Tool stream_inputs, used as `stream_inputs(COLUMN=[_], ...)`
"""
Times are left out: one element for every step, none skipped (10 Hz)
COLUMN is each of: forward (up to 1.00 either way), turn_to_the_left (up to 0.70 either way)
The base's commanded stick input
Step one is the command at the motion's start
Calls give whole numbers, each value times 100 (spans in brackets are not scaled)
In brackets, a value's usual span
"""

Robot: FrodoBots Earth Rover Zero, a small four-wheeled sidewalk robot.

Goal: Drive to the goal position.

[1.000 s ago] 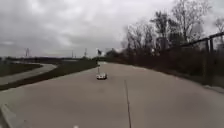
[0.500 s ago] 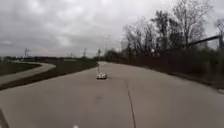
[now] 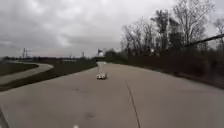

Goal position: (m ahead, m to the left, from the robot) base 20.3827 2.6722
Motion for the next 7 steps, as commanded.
stream_inputs(forward=[100, 100, 100, 100, 100, 100, 100], turn_to_the_left=[0, 0, 0, 0, 0, 0, 0])
